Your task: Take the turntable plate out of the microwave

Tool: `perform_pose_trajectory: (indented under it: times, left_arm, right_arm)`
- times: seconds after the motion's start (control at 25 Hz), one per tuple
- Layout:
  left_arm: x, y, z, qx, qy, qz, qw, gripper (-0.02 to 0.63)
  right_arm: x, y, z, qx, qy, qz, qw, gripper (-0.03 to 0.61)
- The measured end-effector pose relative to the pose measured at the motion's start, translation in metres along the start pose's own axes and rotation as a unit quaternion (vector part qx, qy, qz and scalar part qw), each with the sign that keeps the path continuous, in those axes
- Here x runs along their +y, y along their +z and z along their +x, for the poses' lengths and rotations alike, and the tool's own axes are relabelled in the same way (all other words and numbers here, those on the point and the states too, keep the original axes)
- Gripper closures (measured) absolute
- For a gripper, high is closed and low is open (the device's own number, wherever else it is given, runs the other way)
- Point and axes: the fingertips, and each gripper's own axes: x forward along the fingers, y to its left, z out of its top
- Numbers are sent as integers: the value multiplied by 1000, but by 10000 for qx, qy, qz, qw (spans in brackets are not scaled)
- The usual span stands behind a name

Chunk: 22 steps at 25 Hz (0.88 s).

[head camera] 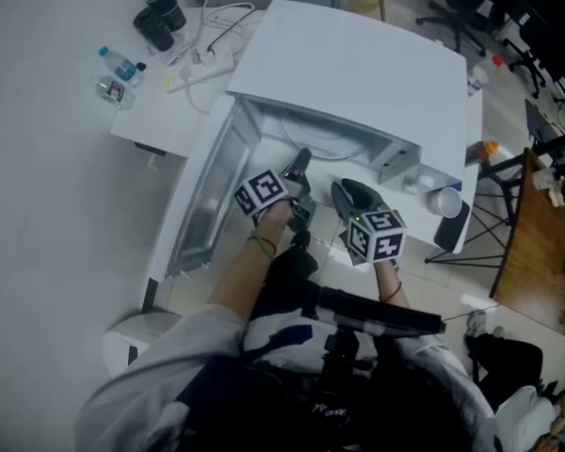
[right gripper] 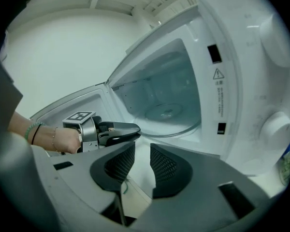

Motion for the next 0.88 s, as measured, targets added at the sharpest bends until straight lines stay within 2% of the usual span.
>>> perform_pose_trajectory:
  times: [0.04, 0.16, 0.4, 0.52, 0.68, 0.88]
  left_arm:
    - [3, -3, -3, 37, 37, 3, 10000, 575]
    - [8, -10, -11, 65, 1, 15, 10000, 575]
    - [10, -14, -22, 19, -99, -10, 9999, 575]
    - [9, -15, -28, 19, -133, 8, 9999, 575]
    - [8, -17, -35, 40, -238, -10, 9997, 575]
    - [7, -20, -45, 75, -126, 1, 9999, 575]
  right_arm:
    - [1, -3, 4, 88, 48, 28, 9999, 462]
    - [-3, -12, 12, 234, 57, 264, 9994, 453]
    - [-10, -21, 26, 174, 259, 1500, 9882, 409]
    - [-16, -21, 32, 99, 257, 1902, 9814, 390]
    - [-22, -18, 41, -42, 295, 2495, 9679, 390]
    - [-27, -12, 49, -321, 449, 3234, 9447, 391]
